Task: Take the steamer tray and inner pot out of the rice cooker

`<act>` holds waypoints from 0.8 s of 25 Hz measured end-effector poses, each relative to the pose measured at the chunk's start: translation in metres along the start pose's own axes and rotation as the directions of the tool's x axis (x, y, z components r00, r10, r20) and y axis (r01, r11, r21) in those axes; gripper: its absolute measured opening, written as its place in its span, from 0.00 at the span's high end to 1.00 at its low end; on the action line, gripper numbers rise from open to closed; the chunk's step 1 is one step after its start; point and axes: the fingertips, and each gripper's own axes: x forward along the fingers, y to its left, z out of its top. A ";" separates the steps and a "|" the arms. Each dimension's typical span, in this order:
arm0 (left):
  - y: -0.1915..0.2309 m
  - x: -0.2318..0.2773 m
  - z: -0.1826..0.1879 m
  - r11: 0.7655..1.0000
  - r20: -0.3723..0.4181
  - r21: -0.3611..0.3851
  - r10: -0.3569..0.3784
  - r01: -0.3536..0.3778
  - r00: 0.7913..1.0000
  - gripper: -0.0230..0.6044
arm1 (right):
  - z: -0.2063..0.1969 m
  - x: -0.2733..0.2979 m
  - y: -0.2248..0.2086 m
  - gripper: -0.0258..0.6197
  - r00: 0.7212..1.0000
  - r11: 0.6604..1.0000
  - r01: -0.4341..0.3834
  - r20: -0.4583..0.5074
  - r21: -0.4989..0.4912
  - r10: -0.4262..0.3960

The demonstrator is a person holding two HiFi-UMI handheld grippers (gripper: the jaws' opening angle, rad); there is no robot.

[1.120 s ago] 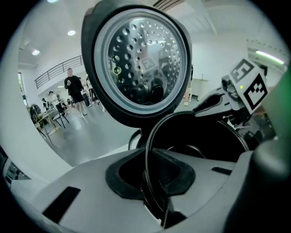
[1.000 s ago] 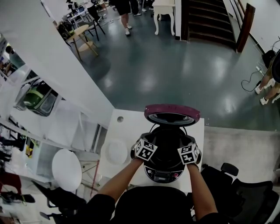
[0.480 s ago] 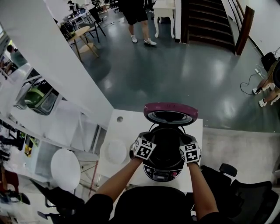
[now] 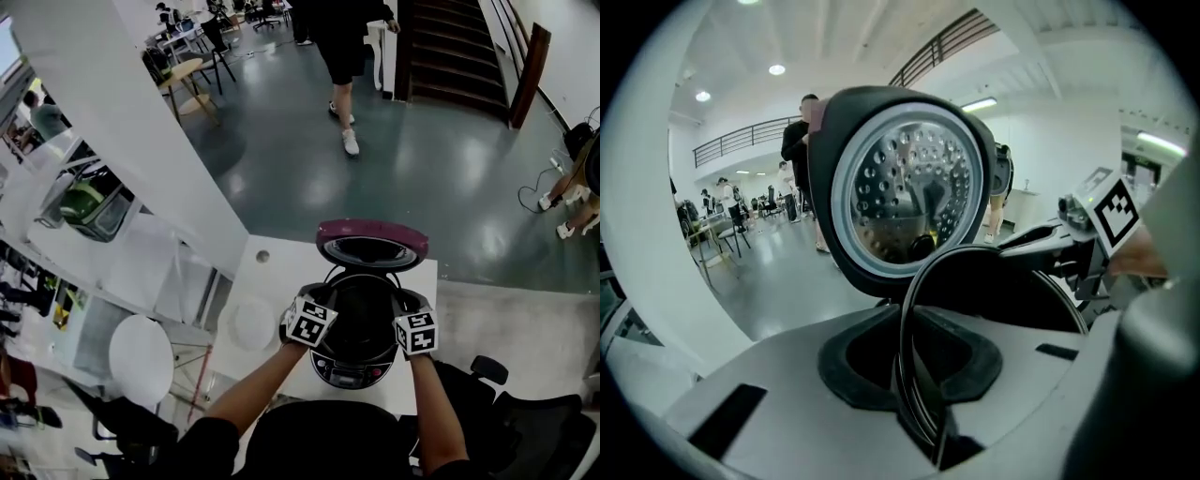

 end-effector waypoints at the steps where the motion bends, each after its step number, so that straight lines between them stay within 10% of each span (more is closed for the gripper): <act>1: -0.001 -0.004 0.003 1.000 0.015 0.000 0.005 -0.005 1.000 0.89 | 0.003 -0.003 0.001 0.90 1.000 1.000 -0.001 0.008 0.000 0.001; 20: 0.014 -0.091 0.048 0.997 0.236 -0.067 0.057 -0.043 0.970 0.89 | 0.089 -0.059 0.042 0.90 0.985 0.996 0.006 0.171 -0.084 0.008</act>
